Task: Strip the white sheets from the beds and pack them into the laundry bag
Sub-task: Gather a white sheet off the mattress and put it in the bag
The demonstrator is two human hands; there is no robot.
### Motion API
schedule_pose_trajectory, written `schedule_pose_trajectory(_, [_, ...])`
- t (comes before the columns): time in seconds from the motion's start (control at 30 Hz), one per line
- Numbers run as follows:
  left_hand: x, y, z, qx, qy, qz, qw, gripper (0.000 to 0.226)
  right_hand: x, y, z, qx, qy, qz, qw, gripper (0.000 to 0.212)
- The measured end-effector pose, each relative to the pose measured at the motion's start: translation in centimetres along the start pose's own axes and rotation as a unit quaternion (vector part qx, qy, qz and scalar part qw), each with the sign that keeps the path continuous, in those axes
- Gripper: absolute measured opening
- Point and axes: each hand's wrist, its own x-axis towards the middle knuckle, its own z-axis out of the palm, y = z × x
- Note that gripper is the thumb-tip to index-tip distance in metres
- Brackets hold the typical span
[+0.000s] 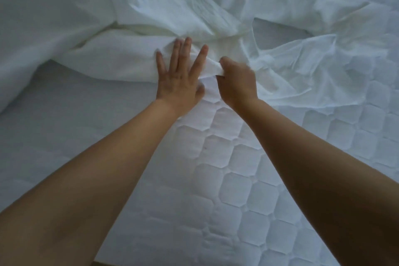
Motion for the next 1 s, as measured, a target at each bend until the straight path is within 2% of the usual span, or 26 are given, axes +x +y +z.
schedule_pose_trajectory(0.07, [0.9,-0.2,-0.4,0.013,0.01,0.002,1.0,0.087,-0.3,-1.0,-0.4,0.093,-0.057,0.067,0.992,0.017])
schedule_pose_trajectory(0.1, [1.1,-0.4,-0.7,0.005,0.021,0.003,1.0,0.087,-0.4,-1.8,-0.6,0.172,-0.093,0.114,0.974,0.022])
schedule_pose_trajectory(0.17, [0.8,-1.0,-0.9,-0.022,0.067,0.028,0.997,0.068,-0.8,-3.0,-1.3,0.302,-0.155,0.2,0.919,0.031])
schedule_pose_trajectory(0.23, [-0.4,-1.6,-1.4,-0.04,0.091,0.062,0.993,0.045,-1.6,-3.7,-2.6,0.314,-0.219,0.219,0.897,0.03])
schedule_pose_trajectory(0.3, [-2.3,-1.8,-2.8,-0.082,0.08,0.073,0.991,0.017,-3.3,-4.0,-3.7,0.28,-0.226,0.178,0.916,0.027])
schedule_pose_trajectory(0.33, [-3.2,-1.8,-3.5,-0.112,0.079,0.062,0.989,0.01,-4.5,-4.1,-4.2,0.267,-0.202,0.148,0.93,0.023])
schedule_pose_trajectory(0.4, [-5.0,-1.5,-5.2,-0.153,0.031,0.017,0.988,0.017,-7.1,-4.0,-5.5,0.249,-0.115,0.068,0.959,0.021])
schedule_pose_trajectory(0.47, [-6.9,-0.8,-6.3,-0.174,-0.028,-0.004,0.984,0.015,-9.5,-3.5,-7.0,0.203,-0.078,-0.047,0.975,0.055])
schedule_pose_trajectory(0.53, [-8.8,0.4,-7.2,-0.16,-0.064,0.012,0.985,0.019,-10.5,-2.6,-7.6,0.112,-0.14,-0.123,0.976,0.087])
schedule_pose_trajectory(0.6, [-10.3,1.8,-7.6,-0.146,-0.096,0.024,0.984,0.023,-10.8,-2.2,-7.5,-0.002,-0.219,-0.141,0.965,0.094])
schedule_pose_trajectory(0.63, [-10.9,2.4,-7.4,-0.143,-0.107,0.019,0.984,0.024,-10.9,-2.2,-7.1,-0.034,-0.236,-0.155,0.959,0.085])
schedule_pose_trajectory(0.73, [-12.4,3.6,-7.1,-0.109,-0.088,-0.005,0.99,0.026,-11.9,-2.5,-6.0,-0.043,-0.229,-0.174,0.957,0.018])
schedule_pose_trajectory(0.77, [-12.9,4.0,-7.0,-0.101,-0.072,-0.007,0.992,0.025,-12.3,-2.4,-5.9,-0.036,-0.229,-0.167,0.958,0.009])
schedule_pose_trajectory(0.9, [-13.8,6.5,-8.1,-0.135,-0.032,-0.032,0.99,0.024,-13.6,-0.9,-7.3,-0.018,-0.216,-0.145,0.965,0.01])
schedule_pose_trajectory(1.0, [-14.3,10.9,-8.7,-0.165,-0.056,-0.041,0.984,0.021,-15.6,2.3,-9.9,-0.016,-0.23,-0.125,0.965,0.011])
